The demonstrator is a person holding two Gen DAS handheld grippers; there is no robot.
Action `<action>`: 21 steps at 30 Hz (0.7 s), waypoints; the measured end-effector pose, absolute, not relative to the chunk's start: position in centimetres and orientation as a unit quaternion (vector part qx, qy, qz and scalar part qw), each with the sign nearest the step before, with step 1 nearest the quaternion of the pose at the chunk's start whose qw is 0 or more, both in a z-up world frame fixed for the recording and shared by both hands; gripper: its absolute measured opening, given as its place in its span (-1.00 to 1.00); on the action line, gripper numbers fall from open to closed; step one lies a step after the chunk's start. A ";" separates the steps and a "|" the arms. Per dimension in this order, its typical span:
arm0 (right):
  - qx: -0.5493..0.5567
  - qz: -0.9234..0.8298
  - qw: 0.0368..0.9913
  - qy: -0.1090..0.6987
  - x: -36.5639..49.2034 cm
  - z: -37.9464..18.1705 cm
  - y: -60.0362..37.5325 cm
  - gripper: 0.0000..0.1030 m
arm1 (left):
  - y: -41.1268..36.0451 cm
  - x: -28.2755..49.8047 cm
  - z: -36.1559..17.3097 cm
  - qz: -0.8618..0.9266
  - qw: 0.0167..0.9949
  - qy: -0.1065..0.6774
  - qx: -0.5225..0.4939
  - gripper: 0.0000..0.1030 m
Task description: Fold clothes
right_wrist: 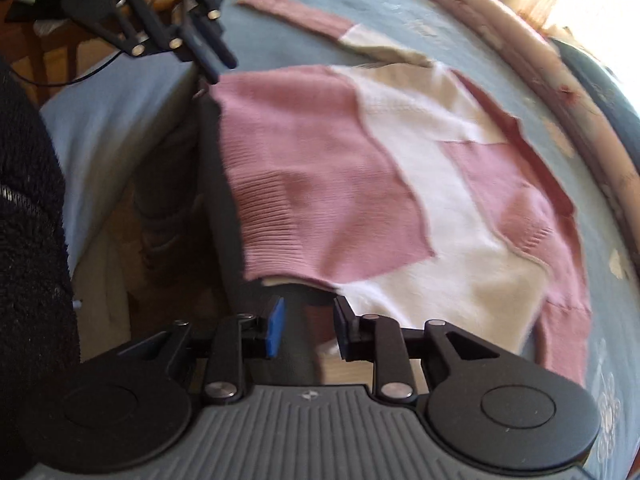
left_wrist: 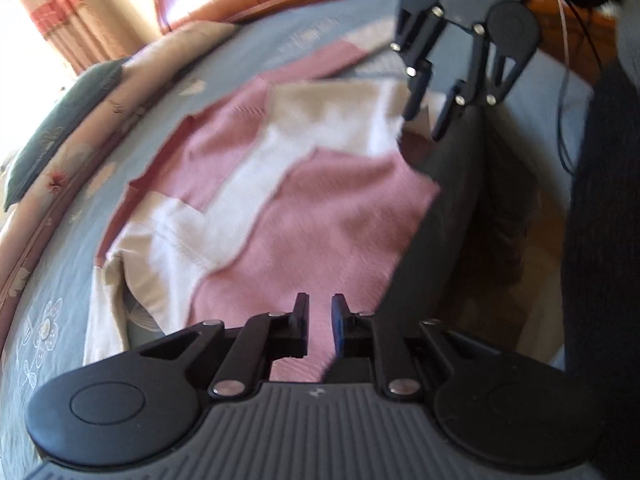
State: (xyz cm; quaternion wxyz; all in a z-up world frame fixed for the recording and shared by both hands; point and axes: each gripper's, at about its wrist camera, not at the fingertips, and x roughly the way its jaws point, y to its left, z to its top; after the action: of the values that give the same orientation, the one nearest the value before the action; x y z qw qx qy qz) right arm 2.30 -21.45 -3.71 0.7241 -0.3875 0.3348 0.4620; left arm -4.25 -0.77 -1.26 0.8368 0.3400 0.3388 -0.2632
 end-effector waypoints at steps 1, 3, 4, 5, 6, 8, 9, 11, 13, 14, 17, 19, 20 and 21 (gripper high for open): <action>-0.375 0.451 0.738 0.334 2.8 -3.0 -22.3 -0.35 | -1.2 -3.7 -0.9 -0.263 0.843 0.329 0.333 -0.64; -0.355 0.419 0.767 0.331 3.9 -1.9 -23.9 -0.21 | -2.2 -2.7 -0.7 -0.266 0.851 0.311 0.329 -0.48; -0.339 0.400 0.782 0.336 4.6 -1.5 -24.9 -0.21 | -3.2 -2.3 -1.0 -0.275 0.848 0.305 0.334 -0.36; -0.317 0.388 0.796 0.340 5.3 -1.1 -25.8 -0.21 | -4.2 -1.9 -1.2 -0.284 0.845 0.299 0.340 -0.25; -0.295 0.376 0.809 0.344 5.9 -0.8 -26.7 -0.21 | -5.1 -1.5 -1.5 -0.293 0.842 0.292 0.346 -0.20; -0.249 0.350 0.832 0.351 7.0 -0.4 -28.5 -0.21 | -7.6 -0.8 -2.4 -0.316 0.830 0.285 0.360 -0.03; -0.230 0.336 0.841 0.355 7.4 -0.4 -29.2 -0.19 | -8.8 -0.5 -2.9 -0.327 0.825 0.276 0.369 -0.02; -0.194 0.309 0.855 0.369 8.4 -0.8 -30.4 -0.17 | -11.2 0.1 -3.7 -0.345 0.818 0.263 0.378 0.00; -0.153 0.290 0.862 0.387 9.5 -1.8 -31.5 -0.17 | -13.3 0.7 -4.3 -0.361 0.814 0.252 0.379 0.00; -0.132 0.281 0.864 0.396 10.1 -2.3 -32.1 -0.17 | -14.4 1.1 -4.6 -0.368 0.812 0.247 0.379 0.00; -0.080 0.254 0.872 0.410 11.4 -3.7 -33.9 -0.17 | -16.7 2.5 -5.0 -0.365 0.820 0.250 0.362 0.02; -0.042 0.240 0.876 0.417 12.2 -4.6 -34.9 -0.17 | -17.9 3.1 -5.1 -0.369 0.822 0.250 0.354 0.09; -0.016 0.238 0.875 0.420 12.8 -5.0 -35.5 -0.17 | -18.3 3.2 -5.2 -0.373 0.823 0.248 0.349 0.15; 0.010 0.236 0.875 0.424 13.4 -5.4 -36.1 -0.17 | -18.5 3.5 -5.4 -0.374 0.823 0.252 0.345 0.18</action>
State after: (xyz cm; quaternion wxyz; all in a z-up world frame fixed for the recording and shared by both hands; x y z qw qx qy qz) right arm 13.35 -36.12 -5.40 0.8745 0.0105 0.4236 0.2359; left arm 3.54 -18.55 -5.41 0.8231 0.3455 0.2521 -0.3737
